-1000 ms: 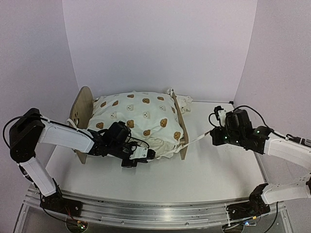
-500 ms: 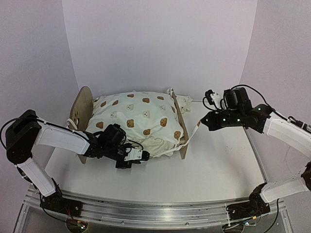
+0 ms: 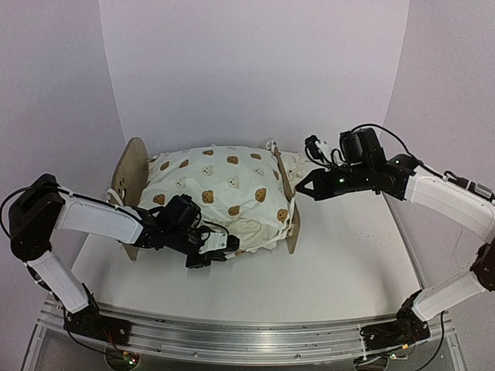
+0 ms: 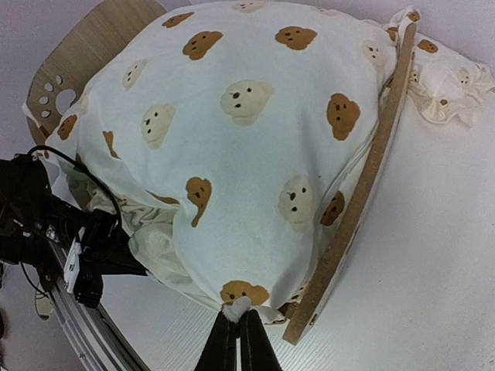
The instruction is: Set up the pet bed
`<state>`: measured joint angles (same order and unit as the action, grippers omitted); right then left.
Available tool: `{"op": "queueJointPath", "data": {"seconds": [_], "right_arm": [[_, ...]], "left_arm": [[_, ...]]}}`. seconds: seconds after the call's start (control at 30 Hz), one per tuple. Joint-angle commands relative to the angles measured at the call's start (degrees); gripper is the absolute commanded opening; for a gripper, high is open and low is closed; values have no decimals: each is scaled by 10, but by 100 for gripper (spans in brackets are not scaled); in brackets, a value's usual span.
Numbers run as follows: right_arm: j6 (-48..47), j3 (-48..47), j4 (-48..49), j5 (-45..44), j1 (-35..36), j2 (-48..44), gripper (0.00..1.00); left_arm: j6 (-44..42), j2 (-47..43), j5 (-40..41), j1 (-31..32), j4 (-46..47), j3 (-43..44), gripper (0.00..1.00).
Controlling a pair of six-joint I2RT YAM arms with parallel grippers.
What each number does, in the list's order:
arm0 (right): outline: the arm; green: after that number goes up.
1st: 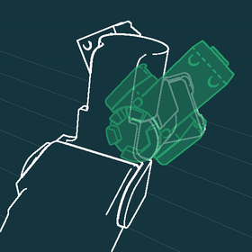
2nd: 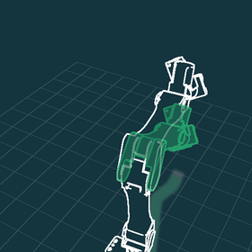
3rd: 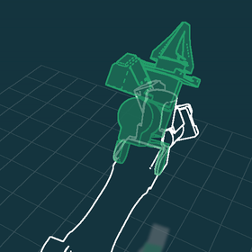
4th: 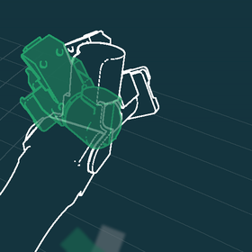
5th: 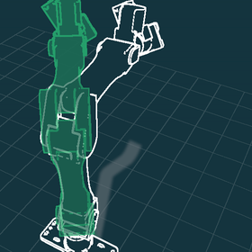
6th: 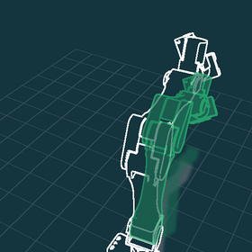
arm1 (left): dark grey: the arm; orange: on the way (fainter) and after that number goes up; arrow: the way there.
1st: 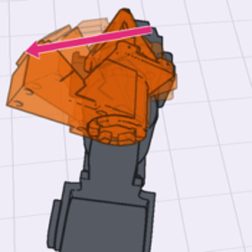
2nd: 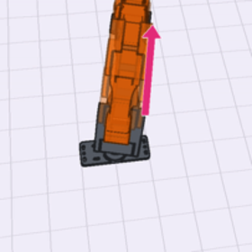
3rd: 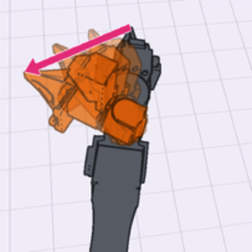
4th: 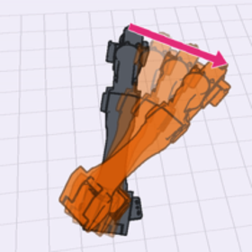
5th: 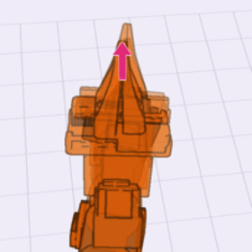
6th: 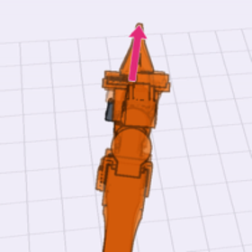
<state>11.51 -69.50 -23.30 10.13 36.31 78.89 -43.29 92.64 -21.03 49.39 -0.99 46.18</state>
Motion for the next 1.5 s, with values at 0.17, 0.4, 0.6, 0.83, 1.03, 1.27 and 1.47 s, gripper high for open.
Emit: {"op": "queueJointPath", "data": {"seconds": [0.17,0.4,0.6,0.83,1.03,1.27,1.47], "right_arm": [[24,-80,-18,-58,-109,1,0],[39,-76,-26,-41,-137,-16,0],[51,-57,-45,-38,-147,-43,0],[50,-79,-89,15,-176,-39,0],[81,-6,-131,53,-176,-72,0],[142,119,-155,224,-176,-115,0],[174,208,-159,236,-176,-189,0]], "left_arm": [[-79,5,16,7,51,-63,0],[-92,5,16,7,70,-88,0],[-98,10,19,7,75,-95,0],[-102,18,19,7,86,-89,0],[-51,23,13,28,68,-19,0],[-35,13,-4,95,85,16,0],[-54,45,-20,141,96,45,0]]}}
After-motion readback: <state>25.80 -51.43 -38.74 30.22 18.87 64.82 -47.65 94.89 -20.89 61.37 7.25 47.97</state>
